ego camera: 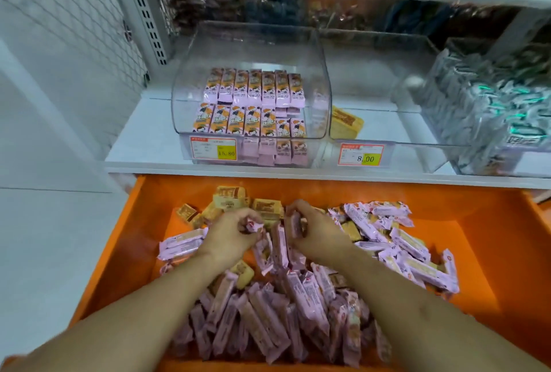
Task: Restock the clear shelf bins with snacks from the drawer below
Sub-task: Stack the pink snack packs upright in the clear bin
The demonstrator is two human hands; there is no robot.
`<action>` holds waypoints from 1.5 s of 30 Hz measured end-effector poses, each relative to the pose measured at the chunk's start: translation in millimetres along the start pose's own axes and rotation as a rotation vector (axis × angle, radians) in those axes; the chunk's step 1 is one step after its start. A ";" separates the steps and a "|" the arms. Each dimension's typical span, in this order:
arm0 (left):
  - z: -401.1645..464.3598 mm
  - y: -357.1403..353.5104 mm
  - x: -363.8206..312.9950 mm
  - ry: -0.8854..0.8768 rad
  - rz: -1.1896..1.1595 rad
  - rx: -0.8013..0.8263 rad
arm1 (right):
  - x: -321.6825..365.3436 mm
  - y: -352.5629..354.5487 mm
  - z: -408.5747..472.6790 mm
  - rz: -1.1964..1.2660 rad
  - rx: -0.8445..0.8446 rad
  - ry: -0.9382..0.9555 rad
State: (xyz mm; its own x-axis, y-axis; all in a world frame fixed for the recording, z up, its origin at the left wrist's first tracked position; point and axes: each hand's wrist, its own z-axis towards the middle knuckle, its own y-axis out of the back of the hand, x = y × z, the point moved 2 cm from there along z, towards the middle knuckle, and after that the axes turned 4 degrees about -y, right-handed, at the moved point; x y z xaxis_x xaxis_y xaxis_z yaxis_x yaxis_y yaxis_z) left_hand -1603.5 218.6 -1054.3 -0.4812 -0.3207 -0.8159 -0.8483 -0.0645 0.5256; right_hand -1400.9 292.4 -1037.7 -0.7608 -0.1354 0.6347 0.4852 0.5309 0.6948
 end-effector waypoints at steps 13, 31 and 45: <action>-78.1 85.8 -154.6 -0.143 -0.433 0.058 | 108.8 117.7 -100.2 0.082 -0.060 0.183; -60.7 103.1 -177.4 -0.091 -0.450 -0.023 | 132.6 137.6 -95.5 0.173 -0.032 0.157; -64.9 96.5 -189.2 -0.061 -0.516 0.018 | 137.0 133.1 -97.2 0.064 -0.056 0.208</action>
State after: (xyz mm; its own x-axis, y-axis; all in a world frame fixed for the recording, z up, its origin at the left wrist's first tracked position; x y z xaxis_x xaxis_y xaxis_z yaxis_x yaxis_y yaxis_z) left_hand -1579.9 211.8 -833.6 -0.0108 -0.1953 -0.9807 -0.9818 -0.1837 0.0474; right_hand -1398.7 263.2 -825.3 -0.6248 -0.2757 0.7304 0.5572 0.4979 0.6646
